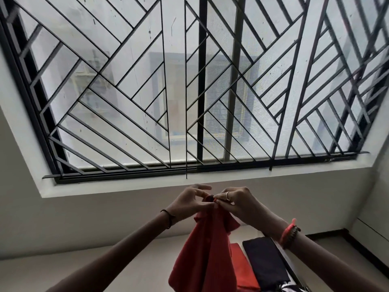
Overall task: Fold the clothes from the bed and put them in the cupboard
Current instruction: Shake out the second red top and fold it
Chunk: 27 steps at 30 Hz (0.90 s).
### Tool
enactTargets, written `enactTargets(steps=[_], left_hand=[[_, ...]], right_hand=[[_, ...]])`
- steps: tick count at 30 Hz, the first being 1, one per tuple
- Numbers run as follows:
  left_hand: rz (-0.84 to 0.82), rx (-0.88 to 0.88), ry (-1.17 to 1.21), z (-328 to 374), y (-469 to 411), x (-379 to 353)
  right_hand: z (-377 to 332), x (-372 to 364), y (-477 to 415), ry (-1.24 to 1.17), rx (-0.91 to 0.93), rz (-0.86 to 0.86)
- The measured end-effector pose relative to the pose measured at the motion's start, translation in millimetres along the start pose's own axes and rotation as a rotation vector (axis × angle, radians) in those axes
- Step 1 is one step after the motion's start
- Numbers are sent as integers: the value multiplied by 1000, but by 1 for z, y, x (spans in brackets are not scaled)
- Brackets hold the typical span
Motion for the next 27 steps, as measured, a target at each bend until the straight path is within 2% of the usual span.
enactTargets(steps=[3,8,12,18,23,27], left_hand=[[21,-100,-123,4,1,0],[60,-131,-215,8,-5,5],[53,-162,-297,15,-5,11],[60,-204,-448,17,-4,8],[21,-217,-470,19,-5,2],[-72,-212,-365,23,-5,-5]], right_hand=[[3,-2,-3,-1,-22,5],[6,2,-12,-11,-75,28],[20,3,-15,-202,-235,-90],[19,7,-12,-287,-258,-184],[18,10,-8,-316,-289,-216],[25,1,-6,-352,-382,-188]])
Point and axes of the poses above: each hand's wrist, its own y-axis away from the middle knuckle, its own x-axis out of the back of the hand, z = x × y, the point moved 4 cm from there along -y, towards the middle knuckle, and after that the axes turned 7 degrees about y, right-handed, at the moved point
